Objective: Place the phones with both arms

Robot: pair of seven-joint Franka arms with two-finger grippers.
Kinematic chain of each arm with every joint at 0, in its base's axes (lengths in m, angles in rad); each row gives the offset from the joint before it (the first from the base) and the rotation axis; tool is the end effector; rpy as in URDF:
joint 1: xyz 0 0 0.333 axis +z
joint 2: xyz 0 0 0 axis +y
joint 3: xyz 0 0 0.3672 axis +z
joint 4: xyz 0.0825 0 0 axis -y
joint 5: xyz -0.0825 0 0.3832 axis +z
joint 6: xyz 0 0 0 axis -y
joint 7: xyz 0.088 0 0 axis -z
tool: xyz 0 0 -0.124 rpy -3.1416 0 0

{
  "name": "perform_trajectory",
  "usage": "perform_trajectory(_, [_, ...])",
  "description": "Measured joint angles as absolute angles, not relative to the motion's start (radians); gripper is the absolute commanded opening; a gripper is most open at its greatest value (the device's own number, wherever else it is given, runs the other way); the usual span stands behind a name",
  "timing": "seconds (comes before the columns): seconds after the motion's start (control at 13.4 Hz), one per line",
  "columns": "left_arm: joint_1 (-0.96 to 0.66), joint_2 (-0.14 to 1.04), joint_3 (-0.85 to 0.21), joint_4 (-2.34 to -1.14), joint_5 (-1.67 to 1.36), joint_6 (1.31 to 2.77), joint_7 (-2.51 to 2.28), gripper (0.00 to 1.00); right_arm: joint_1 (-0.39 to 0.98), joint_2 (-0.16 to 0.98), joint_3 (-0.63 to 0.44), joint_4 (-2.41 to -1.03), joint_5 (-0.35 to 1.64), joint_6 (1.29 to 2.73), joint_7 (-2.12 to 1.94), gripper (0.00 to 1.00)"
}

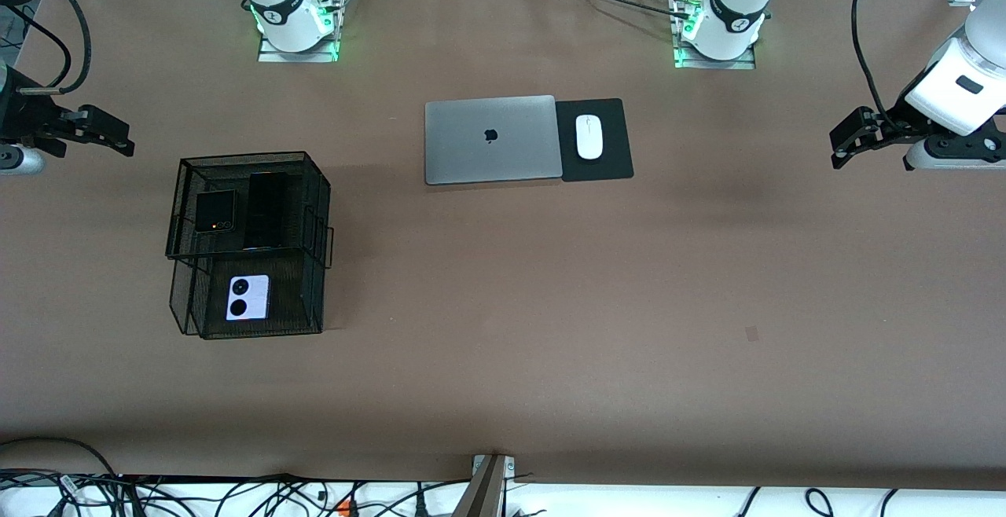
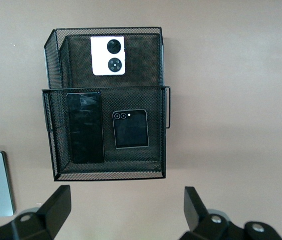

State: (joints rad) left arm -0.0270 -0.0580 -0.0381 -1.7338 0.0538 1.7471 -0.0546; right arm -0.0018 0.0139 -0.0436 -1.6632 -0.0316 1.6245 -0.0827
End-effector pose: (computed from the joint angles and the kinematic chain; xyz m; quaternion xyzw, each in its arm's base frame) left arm 0.5466 -0.0305 0.6290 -0.9989 0.0090 -0.0372 0.0256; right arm 0.5580 -0.0289 0.6120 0.9993 0.0199 -0.0273 0.0143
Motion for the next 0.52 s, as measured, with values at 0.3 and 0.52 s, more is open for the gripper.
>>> perform_trajectory(0.3, [-0.027,-0.058,-0.038,-1.734,0.054,1.747,-0.055,1.0,-0.011,0.011,-0.024,-1.643,-0.056,1.603,-0.083,1.0])
perform_trajectory(0.52, [-0.027,-0.058,-0.038,-1.734,0.054,1.747,-0.055,1.0,-0.011,0.011,-0.022,-1.635,-0.058,1.592,-0.082,1.0])
